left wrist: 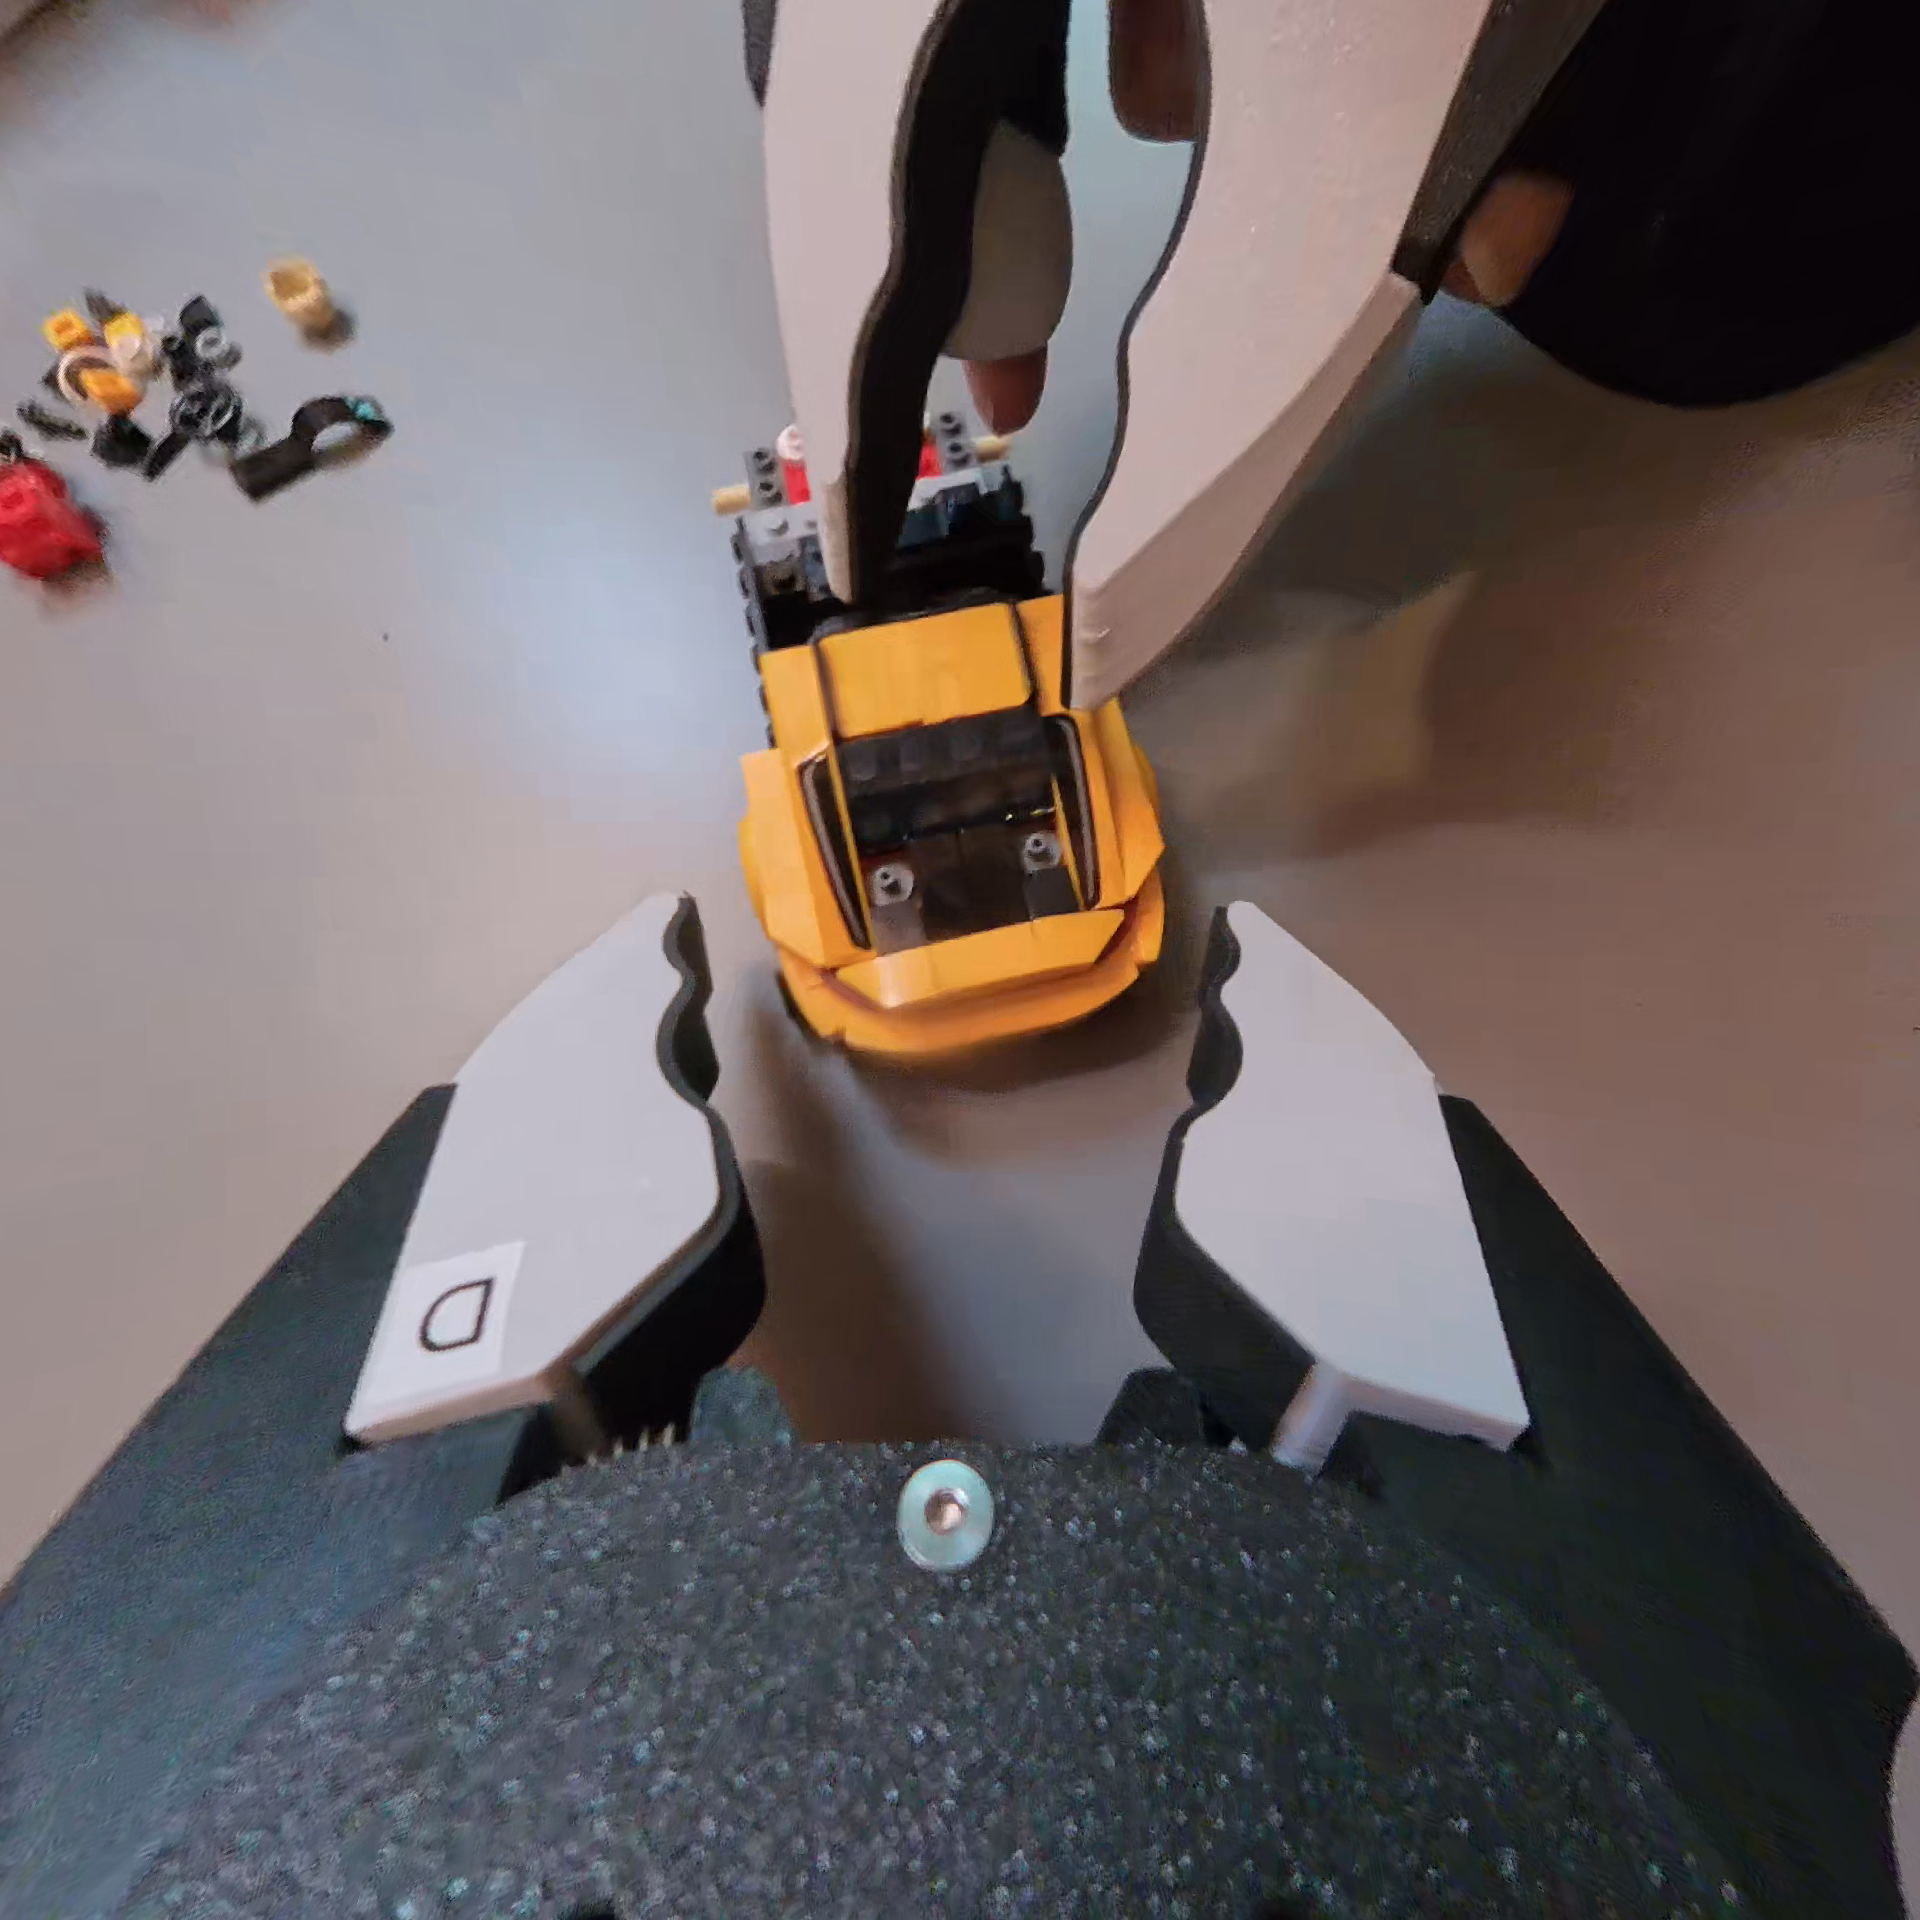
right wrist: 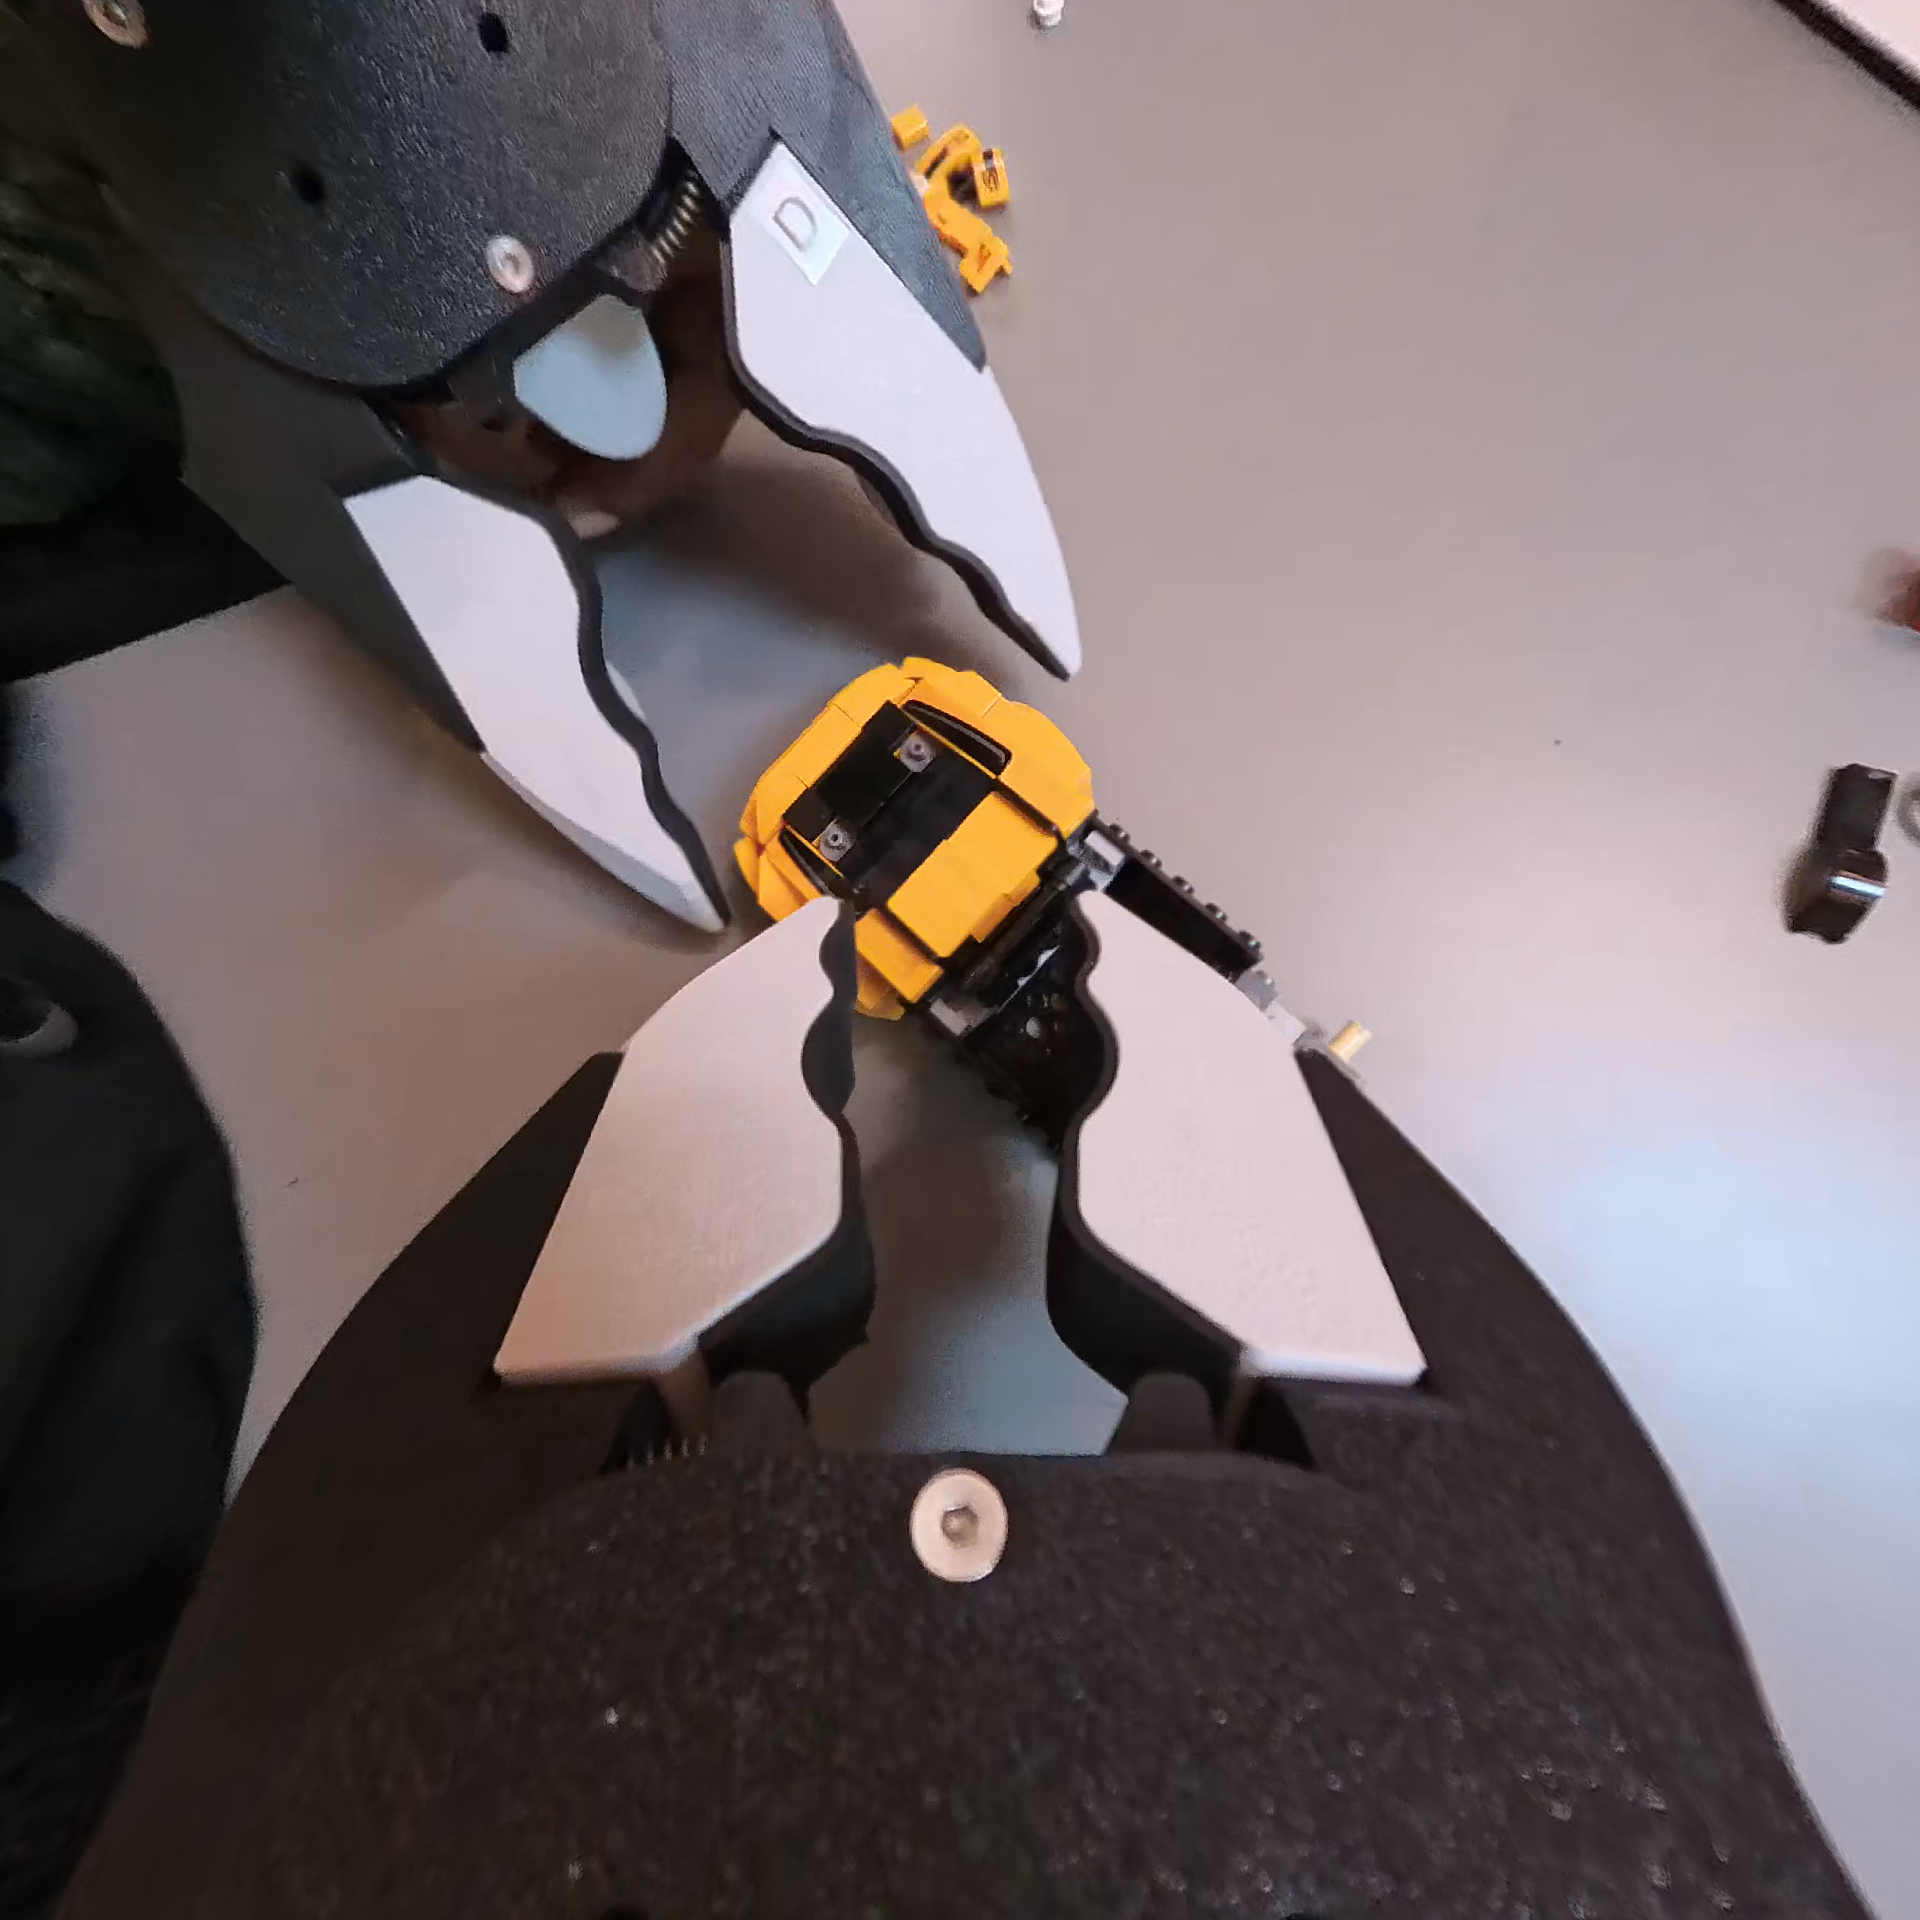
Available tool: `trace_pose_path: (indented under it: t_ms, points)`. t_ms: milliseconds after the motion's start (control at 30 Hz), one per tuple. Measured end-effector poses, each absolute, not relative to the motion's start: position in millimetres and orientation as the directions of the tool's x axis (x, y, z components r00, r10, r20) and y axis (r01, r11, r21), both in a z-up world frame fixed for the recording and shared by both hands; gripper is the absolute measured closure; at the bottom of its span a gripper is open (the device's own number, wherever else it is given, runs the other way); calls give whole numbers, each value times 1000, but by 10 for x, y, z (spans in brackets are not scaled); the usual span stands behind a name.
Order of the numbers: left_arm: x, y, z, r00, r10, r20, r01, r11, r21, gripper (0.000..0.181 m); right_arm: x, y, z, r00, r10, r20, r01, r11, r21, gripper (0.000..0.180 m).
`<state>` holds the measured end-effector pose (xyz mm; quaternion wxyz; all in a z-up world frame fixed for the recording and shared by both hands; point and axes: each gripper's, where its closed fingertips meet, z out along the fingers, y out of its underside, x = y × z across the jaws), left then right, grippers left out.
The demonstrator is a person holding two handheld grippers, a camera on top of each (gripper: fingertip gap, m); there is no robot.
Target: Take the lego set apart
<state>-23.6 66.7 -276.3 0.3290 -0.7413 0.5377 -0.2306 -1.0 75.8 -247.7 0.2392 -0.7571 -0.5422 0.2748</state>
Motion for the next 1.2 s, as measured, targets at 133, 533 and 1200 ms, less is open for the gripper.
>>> trace_pose_path:
  t_ms: [133,533,1200]
  points:
    - [-158,666,-2805,307,-951,-39,-646,-179,-742,98,-16,679,-2463,297,938,-176,669,-336,-663,143]
    - [-41,702,-2811,538,-840,-67,-613,-335,-716,103,68,750,-2463,442,885,-147,623,-421,-659,151]
    - [-76,750,-2799,587,-807,-54,-598,-388,-702,103,19,928,-2372,504,861,-69,508,-360,-783,180]
